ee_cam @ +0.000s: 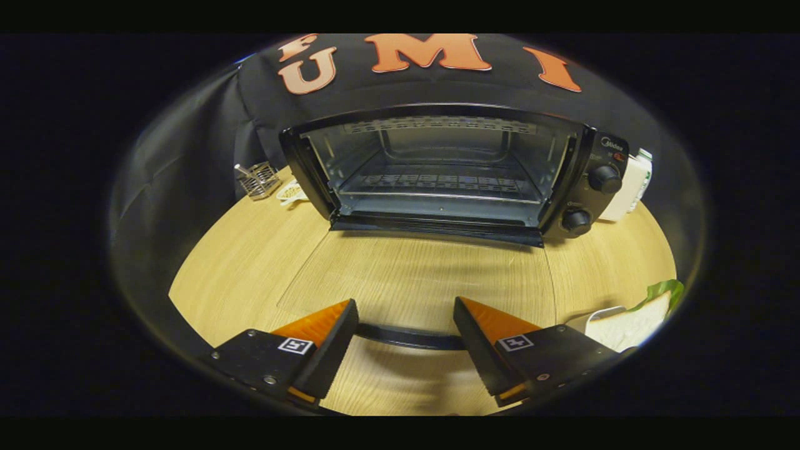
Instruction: Open the toaster oven, put the food inside, and close the toaster oven door.
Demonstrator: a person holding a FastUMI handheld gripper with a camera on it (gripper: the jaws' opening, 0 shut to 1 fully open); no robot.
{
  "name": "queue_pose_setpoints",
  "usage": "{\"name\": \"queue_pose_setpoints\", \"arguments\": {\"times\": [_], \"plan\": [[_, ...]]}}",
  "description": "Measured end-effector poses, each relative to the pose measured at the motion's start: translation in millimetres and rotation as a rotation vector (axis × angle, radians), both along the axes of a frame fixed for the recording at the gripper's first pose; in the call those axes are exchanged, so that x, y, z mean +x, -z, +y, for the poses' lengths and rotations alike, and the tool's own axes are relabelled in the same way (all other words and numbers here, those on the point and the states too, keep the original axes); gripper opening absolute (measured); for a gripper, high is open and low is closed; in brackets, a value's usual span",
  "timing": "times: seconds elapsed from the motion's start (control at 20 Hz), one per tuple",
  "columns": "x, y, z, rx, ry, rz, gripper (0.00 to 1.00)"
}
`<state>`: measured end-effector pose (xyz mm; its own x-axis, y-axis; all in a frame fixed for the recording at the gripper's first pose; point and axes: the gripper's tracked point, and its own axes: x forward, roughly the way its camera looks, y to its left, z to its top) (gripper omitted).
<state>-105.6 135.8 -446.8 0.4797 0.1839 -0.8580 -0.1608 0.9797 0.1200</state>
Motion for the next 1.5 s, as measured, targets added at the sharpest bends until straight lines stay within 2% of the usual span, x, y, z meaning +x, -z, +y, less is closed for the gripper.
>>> {"name": "queue_pose_setpoints", "arguments": {"times": [0.25,0.45,0.9,1.1,1.25,1.5], "plan": [[-12,-18,-14,0.044,0.043,0.03,0.92],[-19,-52,-41,0.065,0.066,-0.038,0.94],[-12,-125,-150,-0.028,0.147,-0.187,0.94],[-24,-119,-212,-0.108,0.19,-0.177,0.94],[-37,-104,-246,-0.12,0.234,-0.135,0.94],[-58,-69,-260,-0.045,0.291,-0.03,0.94]]}}
